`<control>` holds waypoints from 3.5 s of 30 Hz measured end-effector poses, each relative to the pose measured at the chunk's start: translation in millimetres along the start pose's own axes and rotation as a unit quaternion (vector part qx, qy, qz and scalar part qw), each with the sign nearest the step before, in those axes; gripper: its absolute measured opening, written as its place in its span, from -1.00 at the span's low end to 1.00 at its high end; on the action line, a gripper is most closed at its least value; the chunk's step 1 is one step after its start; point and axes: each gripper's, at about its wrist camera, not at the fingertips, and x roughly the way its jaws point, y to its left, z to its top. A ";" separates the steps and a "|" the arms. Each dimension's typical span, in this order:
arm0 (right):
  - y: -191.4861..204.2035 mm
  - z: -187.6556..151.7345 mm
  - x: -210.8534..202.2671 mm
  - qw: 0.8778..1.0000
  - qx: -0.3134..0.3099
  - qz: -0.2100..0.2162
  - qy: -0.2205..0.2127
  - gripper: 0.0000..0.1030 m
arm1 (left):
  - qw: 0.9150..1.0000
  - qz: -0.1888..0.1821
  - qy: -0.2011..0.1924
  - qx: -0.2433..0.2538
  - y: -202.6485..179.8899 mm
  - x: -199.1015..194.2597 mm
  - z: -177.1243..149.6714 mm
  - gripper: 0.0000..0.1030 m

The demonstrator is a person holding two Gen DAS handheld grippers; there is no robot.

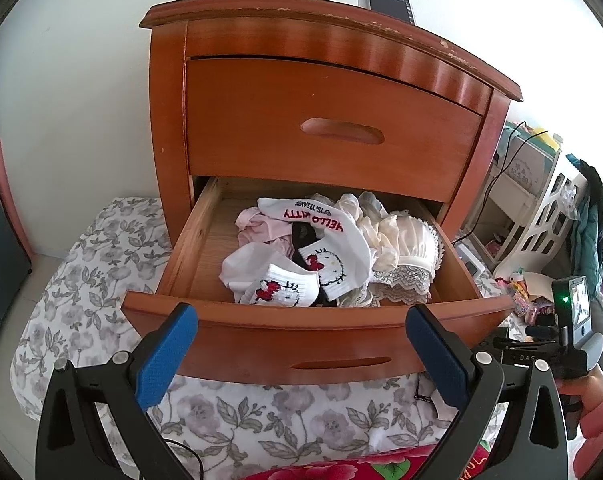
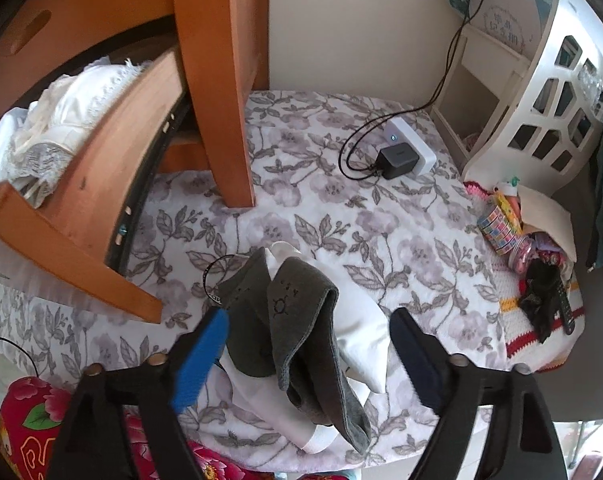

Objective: Take underwear out of drawer
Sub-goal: 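Open the right tool to drop the grey cloth on the bedspread, then move the right tool back into the drawer toward the white sock, then close the right tool on the white Hello Kitty sock and lift it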

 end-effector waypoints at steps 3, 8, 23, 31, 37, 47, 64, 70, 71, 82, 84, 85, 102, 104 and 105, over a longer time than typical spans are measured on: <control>1.6 1.0 -4.5 1.000 0.000 0.001 -0.005 1.00 | 1.000 0.002 0.000 -0.005 2.7 -0.2 -0.4 1.00; 1.8 2.6 -13.3 1.000 0.006 -0.002 -0.012 1.00 | 1.000 0.003 -0.003 -0.013 7.7 -0.8 -1.1 1.00; 7.2 21.3 -81.3 0.997 0.010 -0.017 -0.077 1.00 | 1.000 0.000 -0.007 -0.022 18.0 -4.3 -1.6 1.00; 33.7 49.5 -170.2 0.985 -0.009 0.006 -0.175 1.00 | 1.000 -0.003 -0.011 -0.020 24.9 -9.1 -2.0 1.00; 79.8 60.9 -217.4 0.974 -0.040 0.049 -0.218 1.00 | 0.999 -0.005 -0.020 -0.029 33.7 -14.6 -2.2 1.00; 171.1 70.9 -199.5 0.970 -0.107 0.112 -0.189 1.00 | 0.999 -0.005 -0.020 -0.038 51.1 -14.6 -6.0 1.00; 246.5 89.2 -97.2 0.977 -0.155 0.122 -0.083 0.38 | 0.998 0.000 -0.009 -0.055 76.1 0.2 -14.7 1.00; 258.4 95.6 -66.3 0.978 -0.160 0.117 -0.061 0.10 | 0.998 -0.001 -0.005 -0.059 79.1 6.2 -16.2 1.00; 259.8 97.1 -62.1 0.979 -0.160 0.115 -0.059 0.08 | 0.998 -0.002 -0.004 -0.060 79.5 7.1 -16.4 1.00; 265.5 105.5 -43.6 0.981 -0.150 0.111 -0.059 -0.60 | 0.998 -0.003 0.004 -0.062 81.0 14.6 -19.3 1.00; 262.5 106.9 -43.5 0.982 -0.141 0.114 -0.059 -0.80 | 0.998 -0.003 0.005 -0.062 81.0 15.3 -19.6 1.00; 260.8 107.5 -43.9 0.982 -0.137 0.117 -0.060 -0.84 | 0.998 -0.003 0.005 -0.063 80.8 15.1 -19.6 1.00; 235.1 103.5 -101.0 0.973 -0.121 0.148 -0.127 -0.91 | 0.998 -0.001 -0.001 -0.058 72.6 4.3 -15.1 1.00; 230.9 103.2 -111.9 0.972 -0.120 0.150 -0.139 -0.91 | 0.998 -0.002 -0.003 -0.056 71.0 2.3 -14.4 1.00; 228.8 103.1 -117.2 0.971 -0.120 0.150 -0.145 -0.91 | 0.998 -0.002 -0.003 -0.056 70.5 1.7 -14.1 1.00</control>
